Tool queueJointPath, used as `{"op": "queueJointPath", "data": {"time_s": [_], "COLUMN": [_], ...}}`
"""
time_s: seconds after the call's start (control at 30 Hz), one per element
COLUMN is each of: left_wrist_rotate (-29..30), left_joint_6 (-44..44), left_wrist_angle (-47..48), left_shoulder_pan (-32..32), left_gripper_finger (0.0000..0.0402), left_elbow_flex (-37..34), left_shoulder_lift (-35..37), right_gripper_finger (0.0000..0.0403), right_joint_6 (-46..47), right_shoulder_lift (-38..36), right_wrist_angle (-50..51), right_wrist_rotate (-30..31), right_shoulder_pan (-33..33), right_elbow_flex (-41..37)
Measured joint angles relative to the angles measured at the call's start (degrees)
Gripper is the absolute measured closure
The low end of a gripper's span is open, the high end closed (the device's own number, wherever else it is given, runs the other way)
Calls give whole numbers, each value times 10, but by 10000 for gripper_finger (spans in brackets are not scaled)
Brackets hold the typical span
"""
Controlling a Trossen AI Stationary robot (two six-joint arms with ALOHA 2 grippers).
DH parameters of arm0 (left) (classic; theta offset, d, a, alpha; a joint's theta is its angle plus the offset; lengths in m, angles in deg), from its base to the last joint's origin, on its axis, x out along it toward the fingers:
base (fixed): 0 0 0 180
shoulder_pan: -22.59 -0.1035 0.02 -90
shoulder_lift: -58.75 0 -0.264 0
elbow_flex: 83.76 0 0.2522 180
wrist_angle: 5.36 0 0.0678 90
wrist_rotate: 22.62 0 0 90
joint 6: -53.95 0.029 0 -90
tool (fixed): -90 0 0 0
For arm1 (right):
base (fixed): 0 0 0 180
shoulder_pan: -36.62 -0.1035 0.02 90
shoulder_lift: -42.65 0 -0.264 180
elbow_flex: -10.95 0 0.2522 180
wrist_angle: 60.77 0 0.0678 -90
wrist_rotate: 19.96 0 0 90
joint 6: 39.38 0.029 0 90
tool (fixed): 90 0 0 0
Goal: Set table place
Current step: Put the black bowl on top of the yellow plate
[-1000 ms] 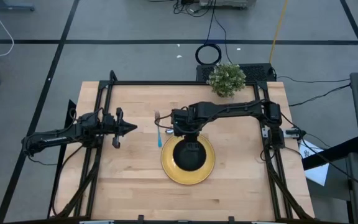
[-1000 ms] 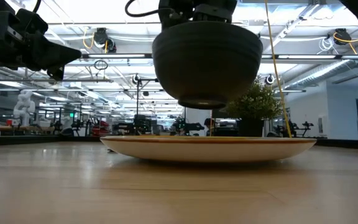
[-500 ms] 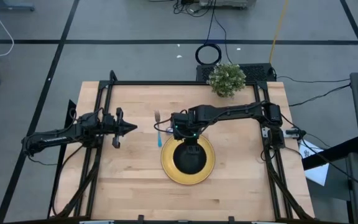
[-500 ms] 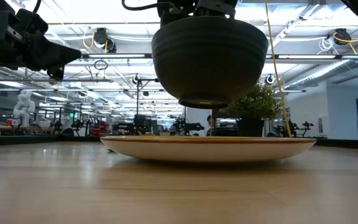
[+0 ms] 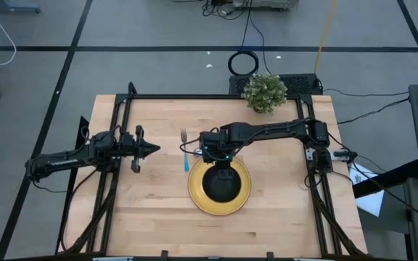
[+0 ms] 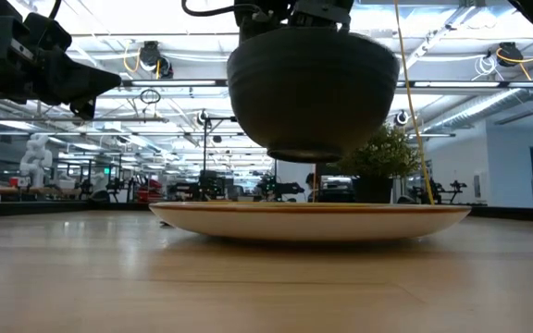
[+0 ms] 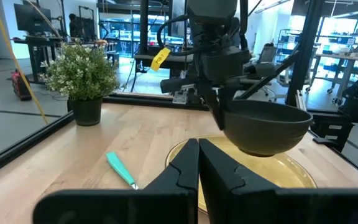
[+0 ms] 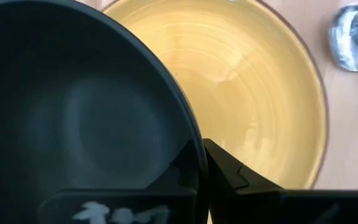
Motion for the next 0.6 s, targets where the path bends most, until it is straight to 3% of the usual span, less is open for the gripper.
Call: {"op": "queueJointPath", "data": {"time_s": [0.6], "left_wrist_rotate": [0], "left_joint_6": [-12], "left_wrist_angle": [0], "left_shoulder_pan": [0], "left_gripper_finger": [385], "left_elbow_flex": [0], "left_shoulder_lift": [0], "right_gripper_finger": [403], "right_joint_6": [-14], "right_shoulder_lift": [49], "right_wrist_angle": [-19], "right_wrist_rotate": [20], "right_shoulder_pan": [14], "right_elbow_flex": [-1]}}
